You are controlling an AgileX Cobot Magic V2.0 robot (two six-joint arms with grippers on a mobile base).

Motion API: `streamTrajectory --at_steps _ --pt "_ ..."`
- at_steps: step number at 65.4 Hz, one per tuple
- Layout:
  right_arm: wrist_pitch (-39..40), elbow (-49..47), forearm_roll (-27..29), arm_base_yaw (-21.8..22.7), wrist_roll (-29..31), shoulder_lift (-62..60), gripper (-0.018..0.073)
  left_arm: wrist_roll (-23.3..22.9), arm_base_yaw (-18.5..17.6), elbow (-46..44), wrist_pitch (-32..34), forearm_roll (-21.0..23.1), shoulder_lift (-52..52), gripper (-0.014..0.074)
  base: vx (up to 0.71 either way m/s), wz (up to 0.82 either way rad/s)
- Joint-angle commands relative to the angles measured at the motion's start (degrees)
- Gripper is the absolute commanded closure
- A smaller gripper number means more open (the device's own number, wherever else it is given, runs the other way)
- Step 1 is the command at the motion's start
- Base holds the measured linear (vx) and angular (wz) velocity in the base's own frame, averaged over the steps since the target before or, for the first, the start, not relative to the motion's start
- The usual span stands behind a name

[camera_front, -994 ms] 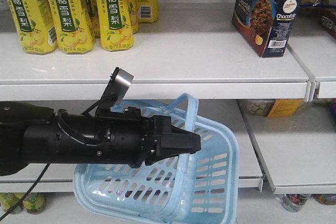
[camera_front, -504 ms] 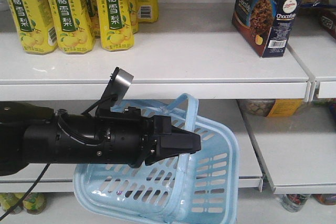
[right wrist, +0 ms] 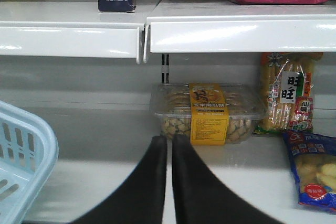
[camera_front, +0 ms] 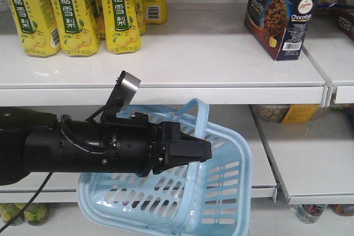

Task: Left arm holds basket, right arm returns cookies
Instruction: 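Swing the held basket down and away with the left gripper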

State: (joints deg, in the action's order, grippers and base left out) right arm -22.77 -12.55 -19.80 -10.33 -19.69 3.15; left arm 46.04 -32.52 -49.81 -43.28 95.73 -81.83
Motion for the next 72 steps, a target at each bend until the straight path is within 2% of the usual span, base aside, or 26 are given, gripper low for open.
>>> streamTrajectory --at_steps 1,24,35,46,55,59,64,72 --pt "3.67 -1.39 -0.64 0.09 -0.06 1.2 0.057 1.17 0.14 -2.35 -0.79 6.08 2.16 0.0599 0.0 0.0" --pt "3.67 -1.39 -0.64 0.09 -0.06 1.2 0.057 1.17 -0.52 -2.05 -0.9 5.32 2.45 0.0599 0.0 0.0" --pt "3.67 -1.39 -0.64 0.09 -0.06 1.2 0.057 1.17 -0.59 2.88 -2.75 3.62 8.55 0.0599 0.0 0.0" --pt "3.67 -1.39 -0.64 0.09 -0.06 1.2 0.057 1.17 -0.59 12.57 4.55 -0.64 20.46 0.0599 0.0 0.0" --pt "3.67 -1.39 -0.64 0.09 -0.06 1.2 0.057 0.35 -0.59 20.18 14.9 -8.43 32.99 0.0599 0.0 0.0" --pt "3.67 -1.39 -0.64 0.09 -0.06 1.2 0.057 -2.12 -0.59 22.98 18.88 -14.47 38.82 0.0599 0.0 0.0" --pt "3.67 -1.39 -0.64 0.09 -0.06 1.2 0.057 -7.94 -0.53 25.33 23.65 -21.91 45.04 0.0599 0.0 0.0" --pt "3.67 -1.39 -0.64 0.09 -0.06 1.2 0.057 -21.33 -0.53 29.66 31.33 -38.8 52.44 0.0599 0.0 0.0"
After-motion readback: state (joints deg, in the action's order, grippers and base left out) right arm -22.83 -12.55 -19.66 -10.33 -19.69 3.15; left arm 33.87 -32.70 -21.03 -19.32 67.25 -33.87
